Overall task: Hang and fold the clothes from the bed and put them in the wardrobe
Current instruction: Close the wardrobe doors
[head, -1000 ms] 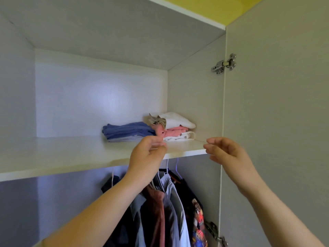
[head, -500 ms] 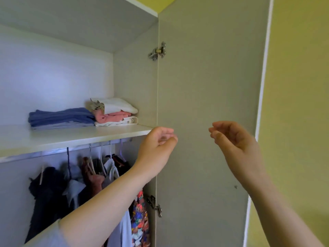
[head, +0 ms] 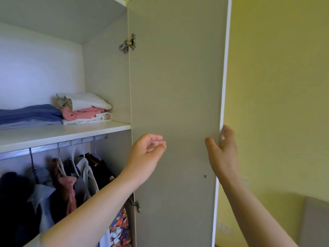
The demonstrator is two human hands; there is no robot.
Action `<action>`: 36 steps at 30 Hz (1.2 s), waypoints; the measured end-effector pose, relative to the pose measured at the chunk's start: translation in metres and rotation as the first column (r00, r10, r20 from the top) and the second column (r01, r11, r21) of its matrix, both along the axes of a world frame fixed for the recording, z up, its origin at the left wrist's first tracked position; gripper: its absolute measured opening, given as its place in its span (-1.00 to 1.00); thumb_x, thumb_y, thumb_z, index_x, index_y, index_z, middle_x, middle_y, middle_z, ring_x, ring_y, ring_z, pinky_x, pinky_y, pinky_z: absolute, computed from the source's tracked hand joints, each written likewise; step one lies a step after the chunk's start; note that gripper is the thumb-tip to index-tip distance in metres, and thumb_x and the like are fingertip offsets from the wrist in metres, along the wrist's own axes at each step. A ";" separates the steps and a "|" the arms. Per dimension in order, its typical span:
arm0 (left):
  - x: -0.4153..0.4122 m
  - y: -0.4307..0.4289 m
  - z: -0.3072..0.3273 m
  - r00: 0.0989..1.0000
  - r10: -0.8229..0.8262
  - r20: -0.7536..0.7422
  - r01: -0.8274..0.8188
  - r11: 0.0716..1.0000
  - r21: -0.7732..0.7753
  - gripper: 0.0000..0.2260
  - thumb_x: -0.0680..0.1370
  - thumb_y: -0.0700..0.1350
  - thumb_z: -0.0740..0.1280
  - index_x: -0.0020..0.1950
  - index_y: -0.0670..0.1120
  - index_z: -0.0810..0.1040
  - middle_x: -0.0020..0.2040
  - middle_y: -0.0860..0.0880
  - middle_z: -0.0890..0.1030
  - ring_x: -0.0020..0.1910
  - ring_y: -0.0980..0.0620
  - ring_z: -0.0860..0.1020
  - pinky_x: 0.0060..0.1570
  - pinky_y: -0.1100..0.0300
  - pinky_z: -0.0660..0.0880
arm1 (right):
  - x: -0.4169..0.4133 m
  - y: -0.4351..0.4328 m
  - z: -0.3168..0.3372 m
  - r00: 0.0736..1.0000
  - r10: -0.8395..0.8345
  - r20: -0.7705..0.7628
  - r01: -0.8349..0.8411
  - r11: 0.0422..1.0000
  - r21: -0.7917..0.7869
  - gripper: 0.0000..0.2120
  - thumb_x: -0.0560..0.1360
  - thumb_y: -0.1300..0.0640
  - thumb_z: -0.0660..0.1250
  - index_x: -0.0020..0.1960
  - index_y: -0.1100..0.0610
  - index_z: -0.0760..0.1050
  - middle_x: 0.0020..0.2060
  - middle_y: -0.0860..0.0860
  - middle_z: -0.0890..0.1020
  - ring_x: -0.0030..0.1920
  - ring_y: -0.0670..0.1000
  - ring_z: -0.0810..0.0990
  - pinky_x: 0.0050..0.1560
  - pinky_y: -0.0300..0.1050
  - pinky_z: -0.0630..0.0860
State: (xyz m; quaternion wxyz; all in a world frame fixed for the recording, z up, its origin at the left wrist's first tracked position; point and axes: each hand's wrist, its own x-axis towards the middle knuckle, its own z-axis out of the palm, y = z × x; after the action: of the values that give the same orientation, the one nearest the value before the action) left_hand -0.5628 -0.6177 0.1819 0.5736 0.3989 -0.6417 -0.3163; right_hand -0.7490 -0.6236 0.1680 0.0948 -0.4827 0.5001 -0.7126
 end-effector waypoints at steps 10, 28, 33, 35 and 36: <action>0.037 -0.002 -0.019 0.998 0.056 0.018 -0.056 0.998 0.015 -0.84 0.55 -0.19 0.35 0.11 -0.02 0.57 0.03 0.10 0.67 0.11 0.10 0.60 0.26 -0.04 0.49 | 0.029 0.021 -0.015 0.998 0.063 0.031 -0.062 0.998 -0.016 -0.86 0.49 0.17 0.29 -0.04 -0.05 0.39 -0.38 -0.26 0.42 -0.40 -0.20 0.38 -0.34 -0.30 0.30; 0.178 0.042 -0.051 0.937 0.315 -0.153 -0.314 0.949 0.027 -0.84 0.55 -0.16 0.36 0.05 0.09 0.59 -0.02 0.09 0.70 0.02 0.10 0.65 0.09 0.09 0.56 | 0.206 0.026 -0.028 0.840 0.478 -0.255 -0.517 0.849 -0.109 -0.78 0.45 0.01 0.46 -0.01 -0.04 0.44 -0.20 -0.07 0.56 -0.16 -0.08 0.56 -0.20 -0.22 0.52; 0.234 0.074 -0.057 0.863 0.482 -0.154 -0.476 0.876 0.073 -0.86 0.54 -0.14 0.36 0.06 0.06 0.59 -0.04 0.08 0.70 -0.01 0.12 0.66 0.11 0.08 0.56 | 0.285 -0.012 -0.031 0.769 0.543 -0.337 -0.580 0.815 -0.010 -0.80 0.51 0.04 0.39 -0.03 0.03 0.36 -0.27 0.01 0.50 -0.26 -0.03 0.50 -0.24 -0.04 0.52; 0.251 0.086 -0.060 0.826 0.539 -0.162 -0.531 0.842 0.098 -0.86 0.54 -0.16 0.38 0.05 0.04 0.60 -0.04 0.04 0.70 0.00 0.08 0.66 0.15 0.02 0.56 | 0.309 -0.029 -0.030 0.763 0.547 -0.345 -0.577 0.816 0.019 -0.78 0.51 0.05 0.39 -0.07 0.05 0.33 -0.27 0.00 0.49 -0.25 -0.01 0.49 -0.24 -0.12 0.47; 0.259 0.092 -0.060 0.812 0.563 -0.155 -0.553 0.827 0.105 -0.87 0.54 -0.15 0.38 0.05 0.04 0.59 -0.02 0.02 0.70 0.02 0.06 0.65 0.17 -0.01 0.55 | 0.321 -0.036 -0.030 0.762 0.548 -0.345 -0.574 0.818 0.031 -0.77 0.51 0.05 0.40 -0.08 0.04 0.32 -0.26 0.00 0.48 -0.24 -0.02 0.48 -0.23 -0.17 0.43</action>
State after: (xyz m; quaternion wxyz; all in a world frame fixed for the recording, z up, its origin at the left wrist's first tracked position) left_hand -0.3039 -0.5261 0.1216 0.6853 0.5550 -0.4332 -0.1864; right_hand -0.4281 -0.6591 0.1382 0.1978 -0.7281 0.3139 -0.5764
